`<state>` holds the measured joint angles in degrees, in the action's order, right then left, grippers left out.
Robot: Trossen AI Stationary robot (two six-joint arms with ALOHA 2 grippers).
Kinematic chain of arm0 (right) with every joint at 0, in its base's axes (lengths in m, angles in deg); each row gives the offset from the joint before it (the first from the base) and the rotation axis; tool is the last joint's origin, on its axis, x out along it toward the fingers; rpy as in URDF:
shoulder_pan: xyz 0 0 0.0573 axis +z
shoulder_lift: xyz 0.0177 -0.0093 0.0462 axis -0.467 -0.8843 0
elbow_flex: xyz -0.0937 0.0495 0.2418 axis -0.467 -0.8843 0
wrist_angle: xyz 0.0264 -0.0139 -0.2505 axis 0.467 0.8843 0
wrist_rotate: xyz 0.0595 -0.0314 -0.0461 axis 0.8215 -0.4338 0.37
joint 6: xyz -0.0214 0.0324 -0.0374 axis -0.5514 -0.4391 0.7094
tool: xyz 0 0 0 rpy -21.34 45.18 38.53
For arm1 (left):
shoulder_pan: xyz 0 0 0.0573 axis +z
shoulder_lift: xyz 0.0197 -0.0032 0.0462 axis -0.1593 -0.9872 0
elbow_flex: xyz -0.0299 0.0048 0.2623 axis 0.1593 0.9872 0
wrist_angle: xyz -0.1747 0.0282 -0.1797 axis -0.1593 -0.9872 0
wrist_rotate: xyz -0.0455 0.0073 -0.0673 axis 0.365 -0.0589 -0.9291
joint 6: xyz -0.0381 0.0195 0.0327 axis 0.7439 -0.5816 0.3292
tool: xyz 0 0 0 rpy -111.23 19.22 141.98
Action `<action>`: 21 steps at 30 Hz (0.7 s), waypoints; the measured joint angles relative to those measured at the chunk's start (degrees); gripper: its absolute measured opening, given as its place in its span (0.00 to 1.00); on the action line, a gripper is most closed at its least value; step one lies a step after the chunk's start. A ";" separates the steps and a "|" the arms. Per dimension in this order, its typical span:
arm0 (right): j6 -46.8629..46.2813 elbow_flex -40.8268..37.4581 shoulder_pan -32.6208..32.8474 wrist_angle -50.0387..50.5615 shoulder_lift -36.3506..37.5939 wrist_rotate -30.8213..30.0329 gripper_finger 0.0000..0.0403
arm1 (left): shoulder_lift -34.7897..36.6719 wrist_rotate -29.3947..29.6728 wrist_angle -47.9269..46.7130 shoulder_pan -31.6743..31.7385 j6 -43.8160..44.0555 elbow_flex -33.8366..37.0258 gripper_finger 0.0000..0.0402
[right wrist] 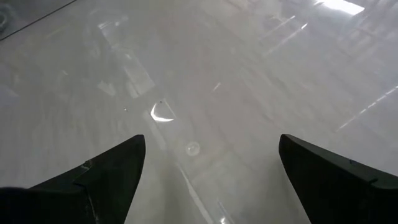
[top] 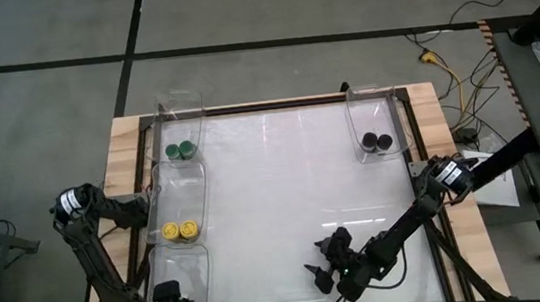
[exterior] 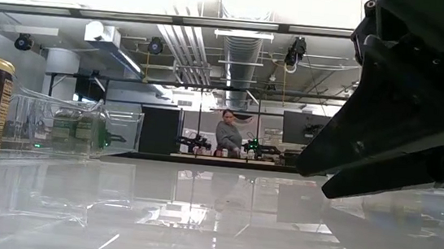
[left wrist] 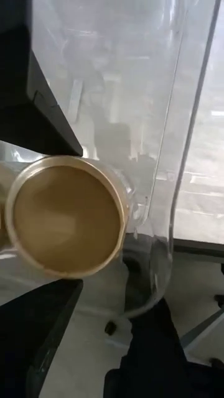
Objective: Sort spices by type
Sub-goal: Put the brown spice bottle into the bottom left transparent bin, then return to Home Position
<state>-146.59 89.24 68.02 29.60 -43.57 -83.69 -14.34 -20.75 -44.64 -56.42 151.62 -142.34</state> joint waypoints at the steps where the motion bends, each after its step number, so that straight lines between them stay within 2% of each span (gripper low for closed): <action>1: 0.00 0.00 0.00 -0.01 0.00 0.01 0.90 | 0.00 0.02 -0.71 0.00 0.00 -0.76 0.79; 5: 0.07 0.00 0.00 -0.07 0.00 0.00 0.90 | 0.07 1.18 -2.63 0.03 -1.59 -4.23 0.79; 8: 1.40 0.00 -0.11 -2.53 0.00 -0.22 0.90 | 0.07 6.20 -2.43 0.33 -6.37 -7.18 0.79; 11: 6.63 0.02 -0.30 -8.08 0.02 -0.96 0.90 | 0.09 10.80 -2.92 1.92 -10.40 -9.84 0.79; 16: 14.85 0.04 -1.05 -15.13 0.07 -1.35 0.90 | 0.17 9.86 -7.63 6.02 -14.18 -11.85 0.79; 21: 20.38 0.83 -2.11 -15.92 0.07 -1.46 0.90 | 0.17 9.68 -12.81 11.83 -17.92 -10.91 0.79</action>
<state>-126.21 90.07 65.91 13.68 -43.50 -85.15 -14.17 -11.07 -57.45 -44.59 133.70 -153.25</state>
